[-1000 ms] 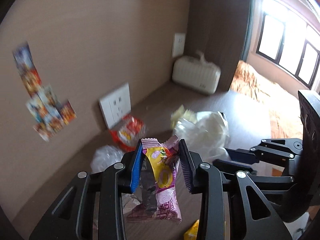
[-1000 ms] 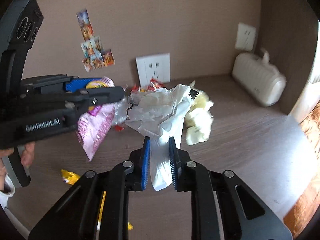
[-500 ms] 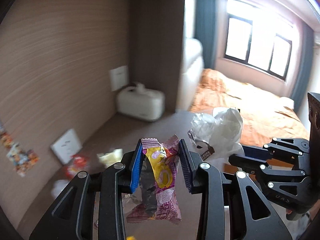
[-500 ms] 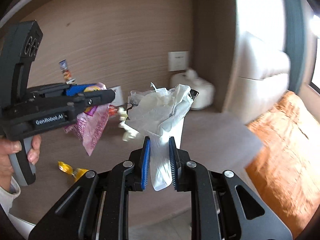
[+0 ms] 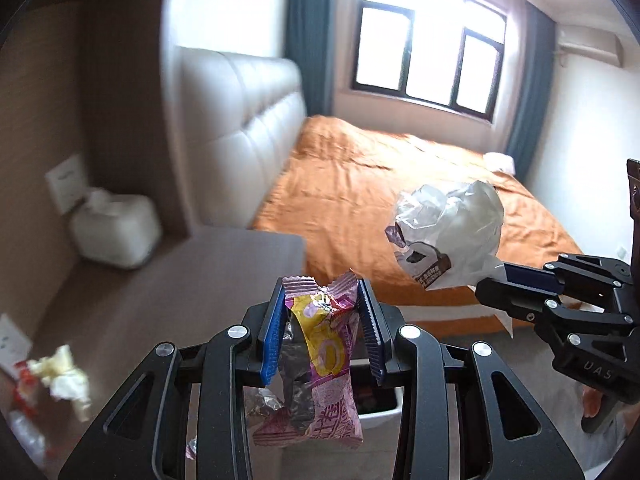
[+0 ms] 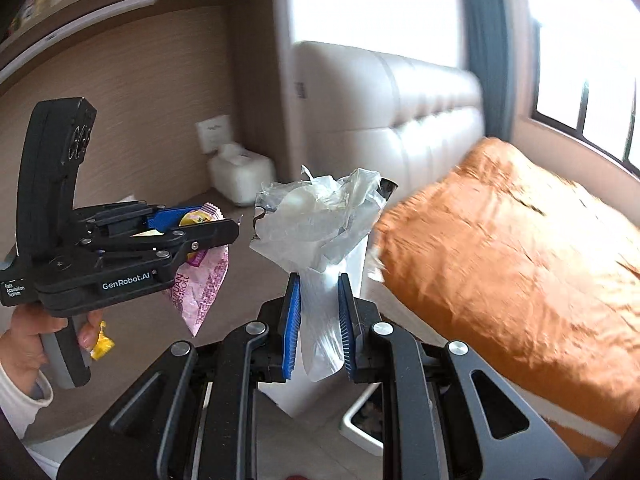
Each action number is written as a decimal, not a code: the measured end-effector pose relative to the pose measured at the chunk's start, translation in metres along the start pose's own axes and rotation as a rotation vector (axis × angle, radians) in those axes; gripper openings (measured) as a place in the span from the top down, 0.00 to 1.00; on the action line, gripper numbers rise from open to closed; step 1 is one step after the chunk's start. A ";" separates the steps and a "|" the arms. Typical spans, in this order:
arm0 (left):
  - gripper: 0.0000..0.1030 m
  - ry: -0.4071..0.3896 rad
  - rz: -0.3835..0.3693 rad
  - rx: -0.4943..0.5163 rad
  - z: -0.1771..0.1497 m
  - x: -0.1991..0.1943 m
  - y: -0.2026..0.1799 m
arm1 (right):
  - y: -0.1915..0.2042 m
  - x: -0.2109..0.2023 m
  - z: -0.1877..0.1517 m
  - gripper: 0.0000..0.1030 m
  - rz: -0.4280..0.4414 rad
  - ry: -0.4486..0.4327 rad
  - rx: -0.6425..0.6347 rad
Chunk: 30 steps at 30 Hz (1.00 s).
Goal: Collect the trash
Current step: 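Carry the wrapper and bag to the bin and open both tools over it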
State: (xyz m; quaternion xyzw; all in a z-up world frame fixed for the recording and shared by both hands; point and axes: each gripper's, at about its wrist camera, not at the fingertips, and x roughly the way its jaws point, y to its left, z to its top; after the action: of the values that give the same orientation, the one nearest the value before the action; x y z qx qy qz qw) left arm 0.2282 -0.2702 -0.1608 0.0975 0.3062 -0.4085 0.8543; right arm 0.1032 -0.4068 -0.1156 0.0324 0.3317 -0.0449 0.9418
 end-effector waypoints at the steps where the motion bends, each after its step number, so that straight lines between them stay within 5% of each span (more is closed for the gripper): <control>1: 0.66 0.006 -0.014 0.011 0.000 0.010 -0.009 | -0.012 0.003 -0.005 0.81 -0.008 0.008 0.018; 12: 0.66 0.124 -0.126 0.064 -0.030 0.124 -0.073 | -0.085 0.061 -0.068 0.81 -0.052 0.121 0.114; 30: 0.66 0.369 -0.164 0.098 -0.170 0.321 -0.088 | -0.165 0.210 -0.216 0.81 -0.013 0.373 0.200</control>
State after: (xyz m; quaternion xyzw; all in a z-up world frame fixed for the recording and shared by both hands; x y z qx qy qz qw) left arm 0.2395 -0.4612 -0.4819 0.1866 0.4442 -0.4663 0.7419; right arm 0.1138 -0.5647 -0.4207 0.1314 0.4944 -0.0770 0.8558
